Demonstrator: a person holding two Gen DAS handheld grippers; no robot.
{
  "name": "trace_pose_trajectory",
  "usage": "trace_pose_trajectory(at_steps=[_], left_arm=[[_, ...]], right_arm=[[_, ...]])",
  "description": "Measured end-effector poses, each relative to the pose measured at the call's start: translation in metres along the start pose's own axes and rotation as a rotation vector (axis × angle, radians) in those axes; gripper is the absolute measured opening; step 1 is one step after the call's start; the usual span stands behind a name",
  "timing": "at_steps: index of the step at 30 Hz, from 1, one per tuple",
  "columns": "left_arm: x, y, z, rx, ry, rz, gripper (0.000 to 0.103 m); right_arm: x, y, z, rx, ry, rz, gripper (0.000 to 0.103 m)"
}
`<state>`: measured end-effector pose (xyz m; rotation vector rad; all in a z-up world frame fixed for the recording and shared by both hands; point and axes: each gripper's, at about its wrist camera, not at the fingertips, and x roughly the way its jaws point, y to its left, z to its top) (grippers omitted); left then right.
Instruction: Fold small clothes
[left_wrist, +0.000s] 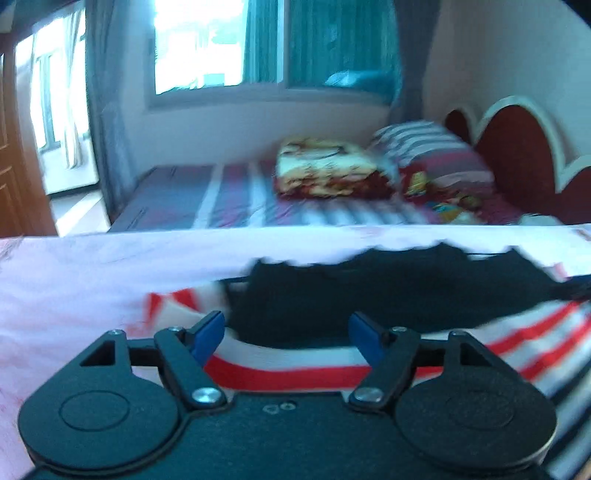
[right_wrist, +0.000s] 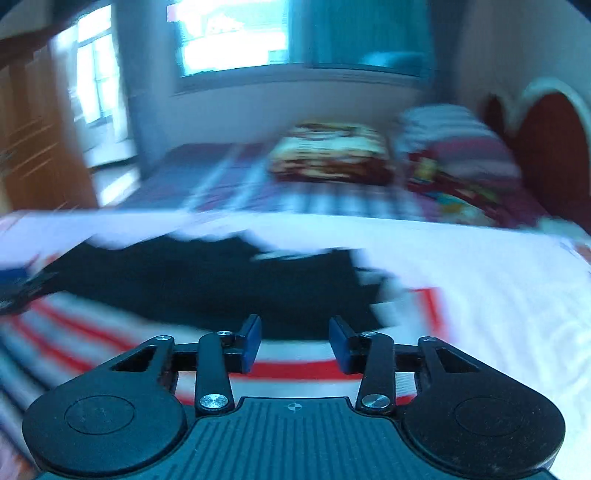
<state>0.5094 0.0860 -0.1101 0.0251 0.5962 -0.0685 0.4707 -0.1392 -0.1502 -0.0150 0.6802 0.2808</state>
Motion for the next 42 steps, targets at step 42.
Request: trace_pose_trajectory(at_steps=[42], left_arm=[[-0.080,-0.018,-0.078,0.024,0.162,0.026,0.079]], right_arm=[[-0.083,-0.058,-0.077,0.227,0.097,-0.141,0.040]])
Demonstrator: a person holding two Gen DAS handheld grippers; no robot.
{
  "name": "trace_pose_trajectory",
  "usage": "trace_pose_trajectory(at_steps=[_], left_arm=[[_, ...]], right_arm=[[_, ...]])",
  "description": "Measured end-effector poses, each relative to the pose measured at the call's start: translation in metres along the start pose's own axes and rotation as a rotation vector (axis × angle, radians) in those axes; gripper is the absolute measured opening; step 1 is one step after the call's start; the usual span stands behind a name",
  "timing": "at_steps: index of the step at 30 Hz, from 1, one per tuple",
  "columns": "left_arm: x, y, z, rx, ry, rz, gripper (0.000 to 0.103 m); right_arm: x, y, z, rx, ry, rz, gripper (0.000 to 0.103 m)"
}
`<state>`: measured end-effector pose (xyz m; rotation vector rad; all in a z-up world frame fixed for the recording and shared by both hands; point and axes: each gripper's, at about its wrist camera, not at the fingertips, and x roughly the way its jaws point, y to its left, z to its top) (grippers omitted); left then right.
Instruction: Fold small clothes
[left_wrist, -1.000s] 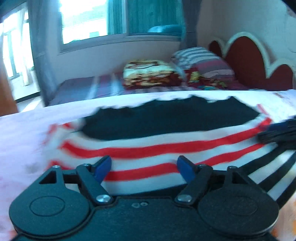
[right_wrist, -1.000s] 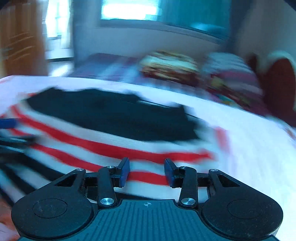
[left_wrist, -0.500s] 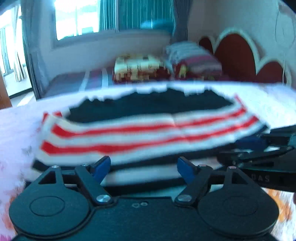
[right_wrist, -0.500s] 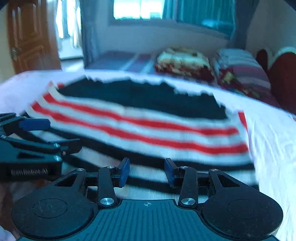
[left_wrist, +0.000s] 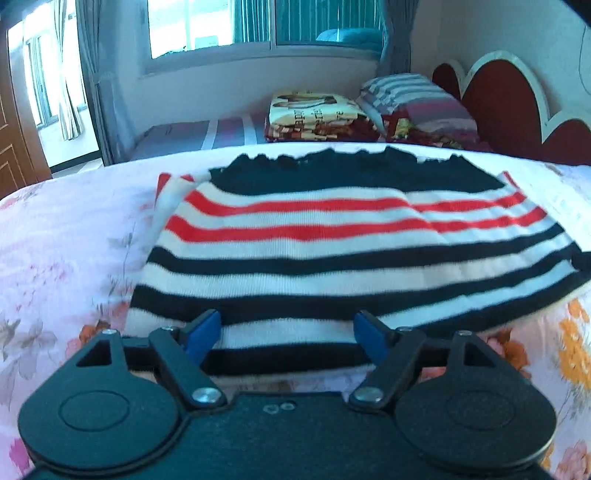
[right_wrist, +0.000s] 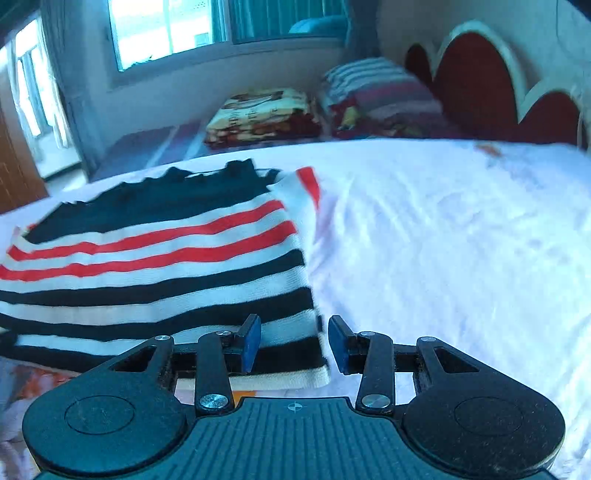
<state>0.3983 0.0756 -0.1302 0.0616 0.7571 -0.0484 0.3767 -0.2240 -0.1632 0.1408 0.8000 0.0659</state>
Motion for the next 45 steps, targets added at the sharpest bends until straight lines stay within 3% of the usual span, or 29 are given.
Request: trace_pose_trajectory(at_steps=[2,3,4,7,12,15,17,19,20,21,22,24,28,30,33,35,37,38,41,44,45], left_arm=[[0.000,0.001,-0.002,-0.009,0.007,-0.004,0.080],[0.001,0.002,-0.002,-0.014,0.010,-0.007,0.080],[0.002,0.004,-0.002,-0.018,0.014,-0.012,0.081],[0.003,0.009,-0.002,-0.013,0.020,-0.007,0.083],[-0.002,0.025,-0.009,-0.039,0.011,0.017,0.087],[-0.014,0.020,-0.004,-0.061,-0.001,0.040,0.079],[-0.021,0.001,0.001,-0.052,-0.028,-0.017,0.082],[-0.020,-0.029,0.004,-0.012,-0.035,-0.064,0.087],[-0.018,-0.045,0.005,0.013,-0.035,-0.084,0.088],[-0.015,-0.057,0.005,0.030,-0.032,-0.096,0.088],[-0.012,-0.068,0.005,0.041,-0.023,-0.106,0.088],[-0.005,-0.079,0.002,0.047,0.001,-0.118,0.087],[-0.001,-0.066,-0.013,0.050,0.004,-0.102,0.090],[-0.004,-0.051,-0.019,0.061,-0.010,-0.088,0.090],[-0.005,-0.013,-0.023,0.056,0.002,-0.026,0.090],[-0.008,0.014,-0.030,0.035,0.006,-0.006,0.089],[-0.011,0.025,-0.033,0.048,0.013,0.042,0.090],[-0.012,0.030,-0.033,0.024,0.009,0.025,0.090],[-0.015,0.022,-0.028,0.041,0.020,0.070,0.088],[-0.015,0.019,-0.025,0.009,0.023,0.081,0.087],[-0.012,0.020,-0.026,-0.002,0.027,0.080,0.088]], right_arm=[[0.001,-0.001,0.001,-0.013,0.030,0.017,0.040],[0.001,0.000,0.002,-0.026,0.039,0.019,0.030],[0.001,0.000,0.002,-0.040,0.046,0.020,0.011],[-0.001,-0.002,-0.005,-0.058,0.074,0.003,0.005],[-0.002,0.004,-0.021,-0.126,0.064,-0.065,0.006],[-0.021,0.010,-0.016,-0.084,-0.054,-0.113,0.007],[-0.026,0.021,-0.013,-0.057,-0.072,-0.023,0.007],[-0.017,0.042,-0.014,-0.052,-0.010,0.092,0.008],[-0.012,0.057,-0.016,-0.085,0.011,0.101,0.009],[-0.008,0.070,-0.019,-0.119,0.005,0.100,0.021],[-0.006,0.080,-0.022,-0.142,-0.005,0.097,0.041],[-0.003,0.093,-0.027,-0.172,-0.015,0.106,0.047],[0.008,0.090,-0.033,-0.232,0.036,0.115,0.047],[0.007,0.079,-0.033,-0.266,0.032,0.078,0.046],[0.003,0.042,-0.031,-0.196,0.033,-0.003,0.046],[0.000,0.014,-0.031,-0.121,0.043,0.037,0.040],[-0.001,0.014,-0.030,-0.151,0.052,0.026,0.034],[0.000,0.018,-0.029,-0.172,0.053,0.014,0.034],[-0.004,0.026,-0.026,-0.166,0.045,-0.008,0.035],[-0.021,0.024,-0.024,-0.123,-0.031,0.009,0.035],[-0.015,0.024,-0.025,-0.130,0.001,0.005,0.035]])
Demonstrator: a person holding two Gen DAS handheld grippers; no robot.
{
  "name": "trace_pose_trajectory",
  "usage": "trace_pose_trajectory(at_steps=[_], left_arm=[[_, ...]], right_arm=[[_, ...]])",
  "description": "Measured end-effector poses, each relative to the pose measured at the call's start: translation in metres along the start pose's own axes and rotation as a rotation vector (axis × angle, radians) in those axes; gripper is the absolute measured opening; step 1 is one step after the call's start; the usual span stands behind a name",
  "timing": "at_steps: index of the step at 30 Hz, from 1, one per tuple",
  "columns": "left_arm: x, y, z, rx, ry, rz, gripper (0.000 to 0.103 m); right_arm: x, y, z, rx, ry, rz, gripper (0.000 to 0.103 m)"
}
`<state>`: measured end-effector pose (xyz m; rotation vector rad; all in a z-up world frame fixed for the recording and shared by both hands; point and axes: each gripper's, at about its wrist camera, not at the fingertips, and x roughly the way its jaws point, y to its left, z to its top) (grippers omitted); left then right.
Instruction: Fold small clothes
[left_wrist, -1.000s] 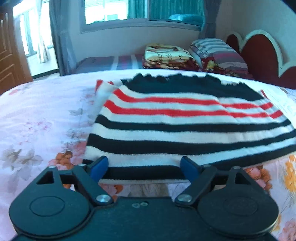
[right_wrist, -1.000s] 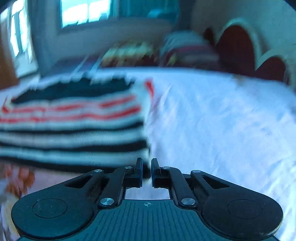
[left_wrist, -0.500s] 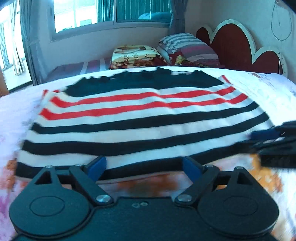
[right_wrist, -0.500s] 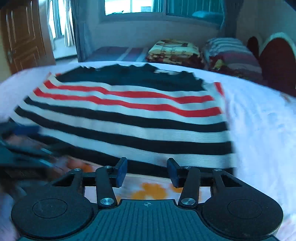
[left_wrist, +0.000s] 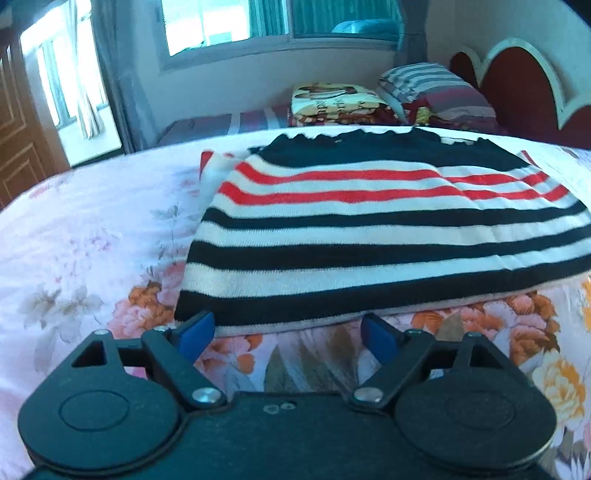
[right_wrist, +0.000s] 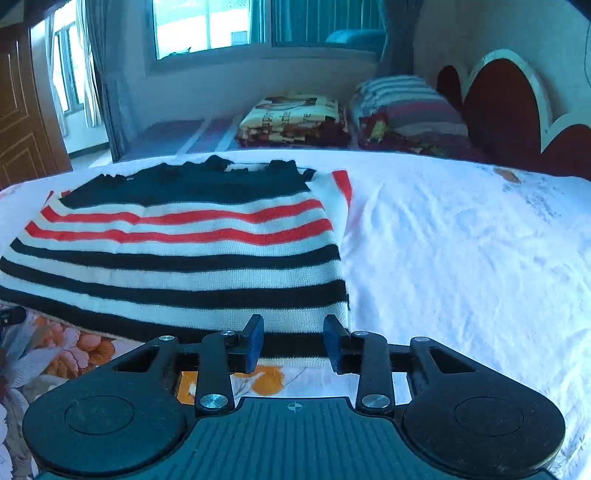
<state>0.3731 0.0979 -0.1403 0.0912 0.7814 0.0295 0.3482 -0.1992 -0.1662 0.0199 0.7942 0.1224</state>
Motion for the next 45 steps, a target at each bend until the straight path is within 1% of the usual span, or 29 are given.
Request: trace_pose_trajectory(at_steps=[1,2,4,6,7,9,10,14,15,17,18,21,23,24,25,26,27,29,31,33,36,37,38,39,42,43,45], left_arm=[[0.001,0.000,-0.001,-0.005,-0.002,-0.002,0.088],[0.001,0.001,-0.001,-0.006,-0.004,-0.002,0.088],[0.001,0.004,-0.004,-0.003,0.002,-0.005,0.088],[0.001,0.005,-0.004,-0.002,0.005,-0.012,0.088],[0.002,0.006,-0.004,-0.001,0.004,-0.015,0.089],[0.002,0.007,-0.004,-0.007,0.005,-0.019,0.088],[0.003,0.008,-0.004,-0.010,0.007,-0.022,0.088],[0.005,0.009,-0.003,-0.014,0.013,-0.031,0.089],[0.004,0.009,-0.002,-0.016,0.019,-0.033,0.089],[-0.001,0.012,0.000,-0.038,0.028,-0.038,0.085],[-0.004,0.015,0.000,-0.047,0.028,-0.035,0.085],[-0.019,0.024,-0.003,-0.085,0.008,-0.025,0.084],[-0.031,0.032,-0.007,-0.149,-0.005,-0.040,0.082],[-0.036,0.037,-0.009,-0.195,-0.013,-0.063,0.080],[-0.041,0.042,-0.012,-0.252,-0.015,-0.095,0.075],[-0.042,0.047,-0.015,-0.320,-0.008,-0.147,0.072],[-0.041,0.050,-0.017,-0.381,0.003,-0.197,0.070],[-0.032,0.058,-0.023,-0.534,0.036,-0.271,0.062],[-0.021,0.064,-0.026,-0.671,0.036,-0.322,0.061],[-0.011,0.068,-0.027,-0.765,0.016,-0.340,0.061],[0.008,0.074,-0.026,-0.865,-0.029,-0.357,0.061],[0.015,0.076,-0.025,-0.895,-0.045,-0.364,0.061],[0.022,0.078,-0.023,-0.924,-0.063,-0.370,0.061],[0.028,0.080,-0.021,-0.946,-0.077,-0.370,0.060],[0.044,0.082,-0.012,-0.960,-0.116,-0.364,0.060],[0.049,0.082,-0.008,-0.957,-0.128,-0.360,0.060],[0.057,0.081,-0.003,-0.976,-0.139,-0.354,0.055]], right_arm=[[0.011,0.000,-0.002,-0.010,0.064,-0.010,0.035],[0.015,0.001,-0.004,-0.025,0.074,-0.010,0.035],[0.010,0.003,0.000,-0.030,0.058,-0.016,0.035],[-0.001,0.002,0.001,-0.008,-0.014,-0.013,0.035],[0.000,0.002,0.000,-0.006,-0.010,-0.018,0.035],[0.018,0.002,-0.003,-0.005,0.104,-0.017,0.035],[0.018,0.003,-0.003,-0.012,0.089,-0.018,0.035],[0.016,-0.001,0.000,0.029,0.100,-0.004,0.035],[0.013,-0.003,-0.001,0.040,0.090,-0.004,0.035],[-0.001,-0.004,-0.003,0.056,0.052,0.004,0.035],[-0.006,-0.004,-0.003,0.061,0.038,0.010,0.035],[-0.015,-0.004,-0.002,0.059,0.025,0.012,0.035],[-0.024,-0.004,-0.001,0.066,0.013,0.019,0.035],[-0.027,-0.003,0.000,0.067,0.009,0.023,0.035],[-0.029,-0.001,-0.001,0.065,0.004,0.026,0.035],[-0.031,0.001,-0.001,0.061,0.000,0.032,0.035],[-0.032,0.004,-0.001,0.058,-0.002,0.040,0.035],[-0.033,0.010,0.000,0.055,-0.003,0.058,0.035],[-0.036,0.018,0.003,0.055,-0.018,0.086,0.035],[-0.035,0.024,0.009,0.059,-0.033,0.127,0.035],[-0.029,0.036,0.021,0.061,-0.063,0.167,0.034],[-0.024,0.040,0.026,0.061,-0.068,0.181,0.032],[-0.018,0.045,0.031,0.065,-0.071,0.205,0.025],[-0.011,0.049,0.037,0.068,-0.066,0.235,0.015],[0.015,0.066,0.052,0.049,-0.062,0.269,0.000],[0.023,0.071,0.057,0.047,-0.065,0.279,0.000],[0.039,0.081,0.064,0.042,-0.066,0.281,0.000]])
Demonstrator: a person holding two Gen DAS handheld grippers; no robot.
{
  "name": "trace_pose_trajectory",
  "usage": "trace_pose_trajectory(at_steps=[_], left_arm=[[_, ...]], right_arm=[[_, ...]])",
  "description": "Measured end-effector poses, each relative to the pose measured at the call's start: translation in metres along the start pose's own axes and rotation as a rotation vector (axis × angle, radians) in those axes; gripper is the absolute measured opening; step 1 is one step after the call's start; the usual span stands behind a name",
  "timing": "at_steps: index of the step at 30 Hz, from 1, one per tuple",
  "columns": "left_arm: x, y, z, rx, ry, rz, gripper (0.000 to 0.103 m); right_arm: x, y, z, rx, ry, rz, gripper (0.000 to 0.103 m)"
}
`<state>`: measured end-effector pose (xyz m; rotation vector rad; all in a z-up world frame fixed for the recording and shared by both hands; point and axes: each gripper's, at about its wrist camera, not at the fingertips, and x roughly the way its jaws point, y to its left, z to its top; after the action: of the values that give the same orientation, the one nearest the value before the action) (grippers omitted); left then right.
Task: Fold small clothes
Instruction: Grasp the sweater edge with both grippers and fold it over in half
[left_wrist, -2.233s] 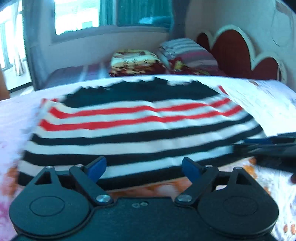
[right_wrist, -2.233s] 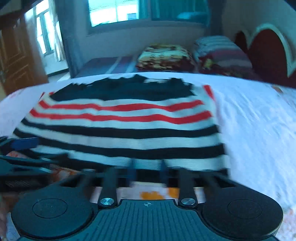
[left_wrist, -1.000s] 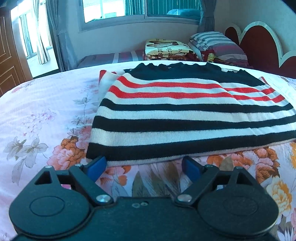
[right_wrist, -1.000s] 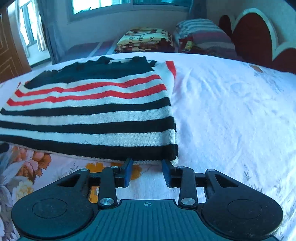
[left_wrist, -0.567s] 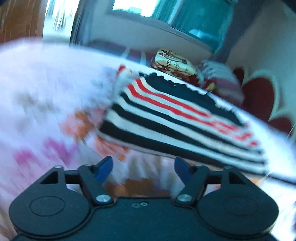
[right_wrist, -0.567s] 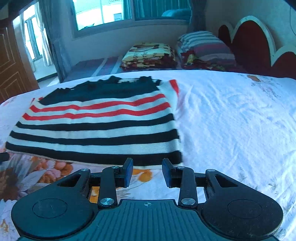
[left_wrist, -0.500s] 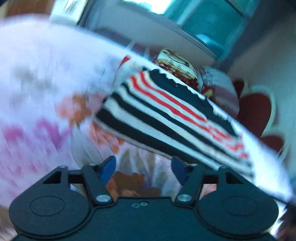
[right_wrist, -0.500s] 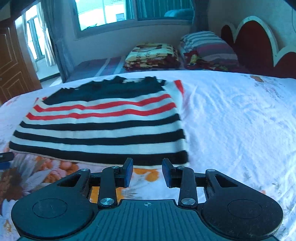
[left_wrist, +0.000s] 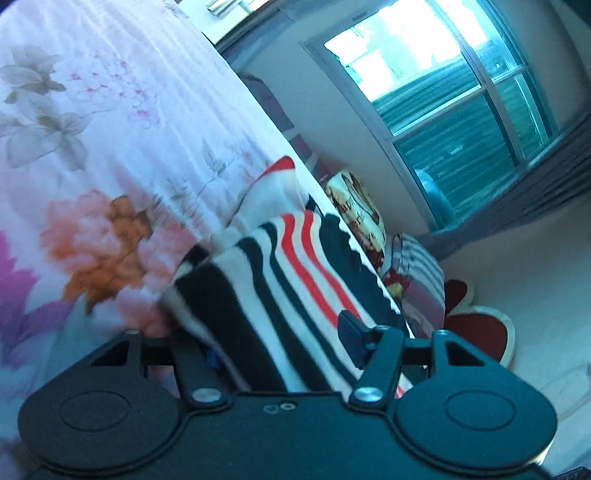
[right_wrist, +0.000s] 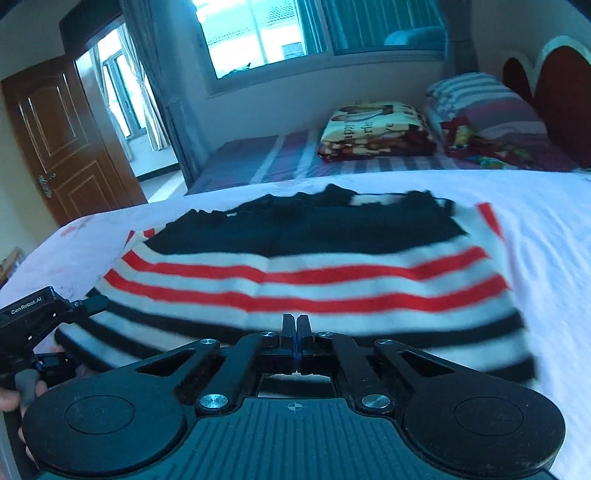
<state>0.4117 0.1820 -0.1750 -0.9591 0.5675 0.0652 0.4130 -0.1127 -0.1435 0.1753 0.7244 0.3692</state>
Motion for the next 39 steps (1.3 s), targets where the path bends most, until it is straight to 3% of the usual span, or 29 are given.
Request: trace_pose_trajectory(at_steps=[1,4,7,8,10,11,13,15,17,23,29,34,39], left_arm=[[0.005,0.000,0.002,-0.011,-0.007,0.002,0.051],[0.013,0.004,0.006,-0.051,-0.005,0.036,0.026],[0.019,0.008,0.010,-0.097,0.019,0.003,0.016],[0.018,0.009,0.011,-0.110,0.029,-0.010,0.014],[0.004,0.009,0.015,-0.154,-0.006,-0.122,0.014],[-0.003,0.004,0.017,-0.120,-0.031,-0.151,0.014],[-0.001,0.004,0.017,-0.077,-0.018,-0.095,0.014],[0.014,0.020,0.016,-0.130,0.038,-0.036,0.014],[0.019,0.031,0.016,-0.168,0.038,-0.072,0.014],[0.021,0.025,0.014,-0.148,0.020,-0.088,0.014],[0.007,-0.008,0.024,-0.037,-0.006,-0.138,0.014],[0.001,-0.067,0.020,0.089,-0.004,-0.200,0.014],[0.004,-0.138,-0.007,0.298,0.046,-0.183,0.014]], right_arm=[[0.008,0.002,0.003,0.002,0.003,0.007,0.000],[0.026,0.010,0.007,-0.002,0.010,0.029,0.000],[0.038,0.016,0.008,-0.018,0.016,0.039,0.000],[0.041,0.017,0.007,-0.022,0.023,0.041,0.000],[0.049,0.017,0.005,-0.035,0.064,0.028,0.000],[0.053,0.016,0.002,-0.041,0.078,0.020,0.000],[0.053,0.012,-0.002,-0.034,0.060,0.036,0.000],[0.053,0.010,-0.005,-0.033,0.051,0.042,0.000],[0.053,0.008,-0.007,-0.034,0.041,0.047,0.000],[0.052,0.002,-0.007,-0.020,0.038,0.074,0.000],[0.051,-0.005,-0.006,0.005,0.041,0.102,0.000],[0.052,-0.014,-0.003,0.047,0.054,0.147,0.000],[0.038,-0.040,0.008,0.153,0.056,0.196,0.000]])
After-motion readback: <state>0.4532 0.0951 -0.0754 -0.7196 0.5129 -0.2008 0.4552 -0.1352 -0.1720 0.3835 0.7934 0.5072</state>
